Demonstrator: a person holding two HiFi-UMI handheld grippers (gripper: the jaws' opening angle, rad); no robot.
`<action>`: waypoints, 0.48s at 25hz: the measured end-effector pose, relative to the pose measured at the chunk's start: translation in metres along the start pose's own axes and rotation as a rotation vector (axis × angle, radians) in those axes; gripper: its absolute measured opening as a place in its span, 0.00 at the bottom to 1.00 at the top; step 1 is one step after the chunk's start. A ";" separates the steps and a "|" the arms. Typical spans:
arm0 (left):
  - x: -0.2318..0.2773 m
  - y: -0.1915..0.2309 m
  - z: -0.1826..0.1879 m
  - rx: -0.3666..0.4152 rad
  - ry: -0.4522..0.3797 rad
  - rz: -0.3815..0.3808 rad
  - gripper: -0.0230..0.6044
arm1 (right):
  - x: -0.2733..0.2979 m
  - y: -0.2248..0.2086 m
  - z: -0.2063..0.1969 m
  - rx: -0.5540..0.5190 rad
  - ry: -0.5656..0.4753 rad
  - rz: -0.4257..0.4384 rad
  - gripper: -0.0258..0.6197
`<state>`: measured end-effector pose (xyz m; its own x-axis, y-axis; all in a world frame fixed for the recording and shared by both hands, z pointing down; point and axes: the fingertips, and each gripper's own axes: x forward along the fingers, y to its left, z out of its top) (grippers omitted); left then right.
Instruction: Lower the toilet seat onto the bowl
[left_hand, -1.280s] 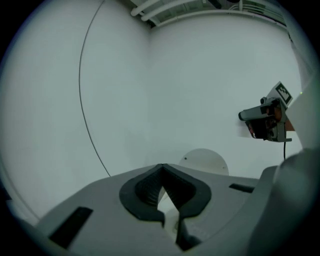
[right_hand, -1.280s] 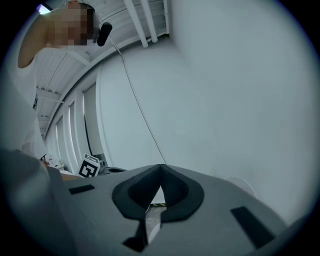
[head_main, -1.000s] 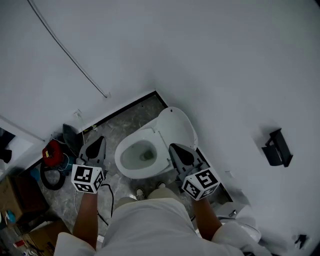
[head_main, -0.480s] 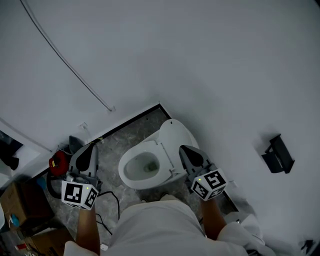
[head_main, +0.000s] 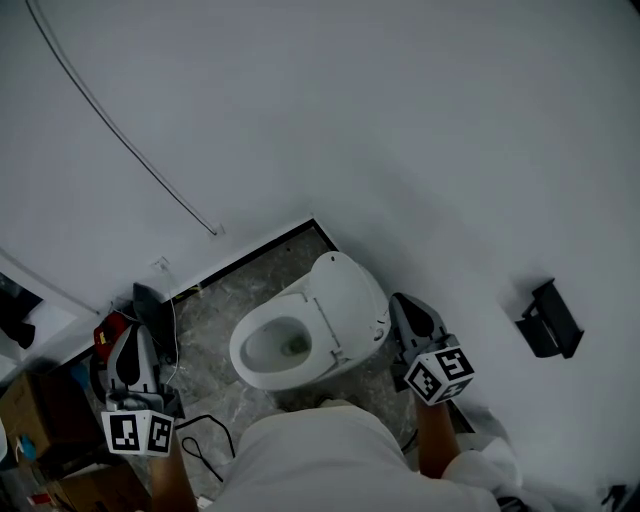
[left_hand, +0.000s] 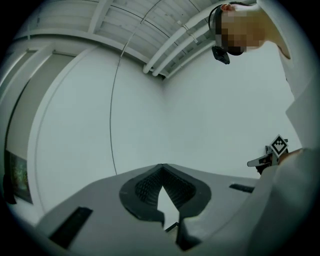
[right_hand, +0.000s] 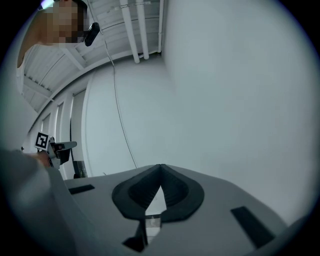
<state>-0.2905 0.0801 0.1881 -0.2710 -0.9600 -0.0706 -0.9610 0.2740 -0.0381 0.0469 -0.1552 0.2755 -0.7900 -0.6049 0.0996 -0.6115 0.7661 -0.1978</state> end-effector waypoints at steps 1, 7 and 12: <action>-0.006 0.002 -0.001 -0.012 0.003 0.021 0.04 | 0.001 -0.001 0.001 0.001 0.001 0.003 0.04; -0.020 -0.007 -0.009 -0.086 -0.012 0.070 0.04 | 0.008 -0.002 0.008 -0.018 -0.005 0.029 0.04; -0.019 -0.011 0.001 -0.030 -0.020 0.042 0.04 | 0.015 0.006 0.012 -0.024 -0.012 0.055 0.04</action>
<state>-0.2745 0.0950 0.1889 -0.3106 -0.9462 -0.0912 -0.9500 0.3123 -0.0045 0.0318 -0.1628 0.2644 -0.8222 -0.5639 0.0773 -0.5679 0.8033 -0.1797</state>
